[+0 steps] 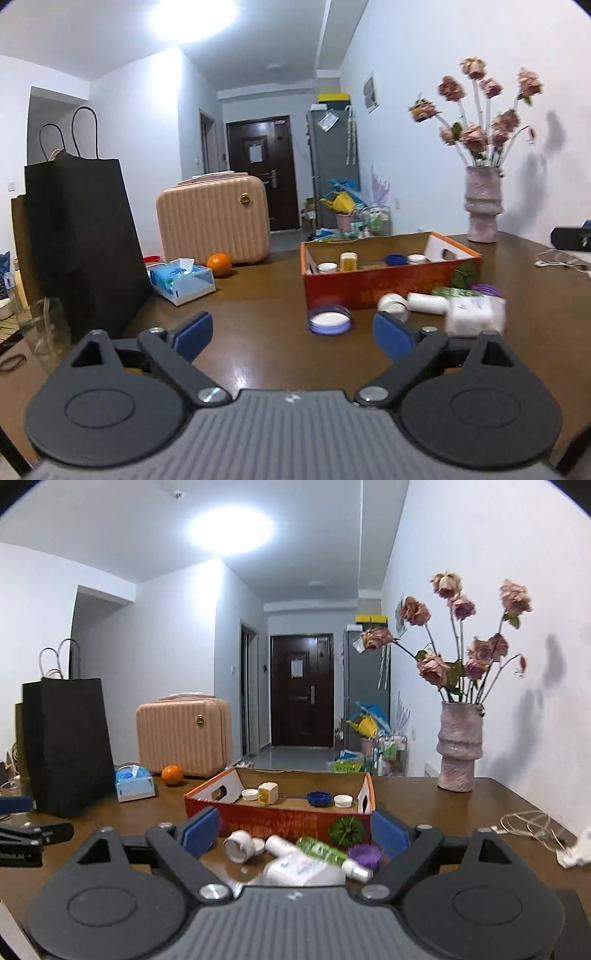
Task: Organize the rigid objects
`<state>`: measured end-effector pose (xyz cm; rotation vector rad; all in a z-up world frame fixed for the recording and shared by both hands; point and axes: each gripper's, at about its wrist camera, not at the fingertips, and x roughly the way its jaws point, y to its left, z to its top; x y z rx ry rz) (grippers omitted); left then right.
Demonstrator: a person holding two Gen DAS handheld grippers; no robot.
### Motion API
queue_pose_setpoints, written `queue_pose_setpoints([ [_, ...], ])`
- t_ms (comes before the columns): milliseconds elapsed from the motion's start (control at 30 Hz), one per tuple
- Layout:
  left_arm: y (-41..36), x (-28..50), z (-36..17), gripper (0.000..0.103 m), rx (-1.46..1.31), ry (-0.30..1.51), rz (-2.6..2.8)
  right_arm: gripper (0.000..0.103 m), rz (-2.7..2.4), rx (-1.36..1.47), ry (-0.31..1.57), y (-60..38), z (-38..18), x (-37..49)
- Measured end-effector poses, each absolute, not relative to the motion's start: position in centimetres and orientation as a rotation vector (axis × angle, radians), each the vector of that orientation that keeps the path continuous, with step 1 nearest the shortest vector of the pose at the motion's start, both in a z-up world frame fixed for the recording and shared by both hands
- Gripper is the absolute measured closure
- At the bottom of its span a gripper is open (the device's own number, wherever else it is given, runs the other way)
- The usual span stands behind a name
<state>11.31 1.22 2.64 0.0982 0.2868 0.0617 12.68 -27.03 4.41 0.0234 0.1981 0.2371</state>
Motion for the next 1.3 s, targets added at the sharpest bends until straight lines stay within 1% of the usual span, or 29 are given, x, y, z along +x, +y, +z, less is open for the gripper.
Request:
queue_pose_setpoints([
  [67,1.1,9.4,2.2,0.002,0.092,0.269,0.036,0.0,0.256,0.063,0.209,-27.0,3.1,11.1],
  [200,0.7,8.1,1.1,0.002,0.101,0.3,-0.011,0.0,0.257,0.041,0.297,-26.0,1.1,10.4],
  [333,-0.1,8.1,0.7,0.002,0.122,0.288,-0.011,0.0,0.25,0.028,0.301,-25.9,0.1,10.4],
  [433,-0.4,8.5,-0.1,0.002,0.12,0.318,-0.033,0.0,0.209,0.033,0.334,-25.8,-0.6,11.5],
  [600,-0.4,9.7,-1.6,0.002,0.143,0.369,-0.063,0.004,0.196,0.093,0.389,-26.5,-2.1,13.6],
  [667,-0.9,11.4,-2.2,0.002,0.186,0.421,-0.031,0.013,0.214,0.134,0.427,-27.0,-2.9,14.8],
  [767,-1.2,13.2,-2.4,0.002,0.16,0.433,-0.009,0.02,0.228,0.148,0.469,-27.6,-3.4,17.0],
  [833,-1.3,14.8,-2.5,0.003,0.125,0.455,-0.031,0.02,0.226,0.163,0.46,-28.0,-3.3,18.3],
  [1067,-3.5,23.5,-2.2,0.006,0.111,0.507,-0.094,0.032,0.221,0.201,0.469,-29.2,-3.5,23.5],
  [1133,-4.5,26.2,-2.1,0.008,0.106,0.519,-0.126,0.033,0.195,0.207,0.463,-29.9,-3.1,25.2],
  [1267,-5.9,30.8,-2.6,0.009,0.099,0.515,-0.154,0.033,0.15,0.182,0.476,-31.5,-2.8,29.7],
  [1300,-6.2,31.8,-2.9,0.011,0.09,0.519,-0.156,0.033,0.129,0.182,0.487,-31.9,-2.8,30.8],
])
